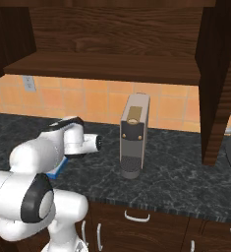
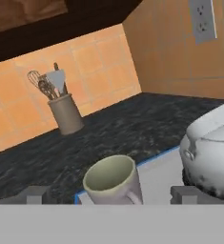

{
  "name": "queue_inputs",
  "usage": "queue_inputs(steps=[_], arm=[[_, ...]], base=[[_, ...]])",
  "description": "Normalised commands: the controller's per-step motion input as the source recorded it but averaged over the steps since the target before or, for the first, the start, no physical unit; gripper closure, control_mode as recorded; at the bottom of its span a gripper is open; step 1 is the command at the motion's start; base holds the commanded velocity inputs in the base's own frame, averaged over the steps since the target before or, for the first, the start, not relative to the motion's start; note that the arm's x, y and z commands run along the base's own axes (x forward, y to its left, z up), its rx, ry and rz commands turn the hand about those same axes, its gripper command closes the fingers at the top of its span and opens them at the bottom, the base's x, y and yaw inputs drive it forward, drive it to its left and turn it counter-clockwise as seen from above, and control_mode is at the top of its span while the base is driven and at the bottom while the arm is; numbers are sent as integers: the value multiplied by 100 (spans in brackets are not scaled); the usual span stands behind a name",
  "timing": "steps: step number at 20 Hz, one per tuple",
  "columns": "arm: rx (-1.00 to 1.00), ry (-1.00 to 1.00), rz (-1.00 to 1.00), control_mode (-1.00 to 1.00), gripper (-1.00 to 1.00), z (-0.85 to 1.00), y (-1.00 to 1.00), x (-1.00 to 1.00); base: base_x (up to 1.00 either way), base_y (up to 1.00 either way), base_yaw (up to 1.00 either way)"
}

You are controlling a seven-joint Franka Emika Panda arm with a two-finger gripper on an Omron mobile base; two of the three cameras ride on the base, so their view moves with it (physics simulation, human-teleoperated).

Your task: Pick the kettle from the counter and place it on the tray. Then pick the mug from the cabinet and place it on the tray. Then close the cabinet doors.

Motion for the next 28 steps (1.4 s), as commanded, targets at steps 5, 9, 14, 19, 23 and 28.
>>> queue_inputs(steps=[5,9,14,19,23,28], arm=[[-23,54,-50,-100,-100,97,-63,-4],[-40,48,-42,-100,-100,37,-14,0],[-4,2,-3,-100,-100,0,3,0],[2,11,-41,-100,-100,30,-36,-15],[0,22,-47,-100,-100,68,-67,-12],[-1,-2,-12,-100,-100,36,-46,-55]], base=[[0,0,0],[0,0,0],[0,0,0],[0,0,0],[0,0,0],[0,0,0]])
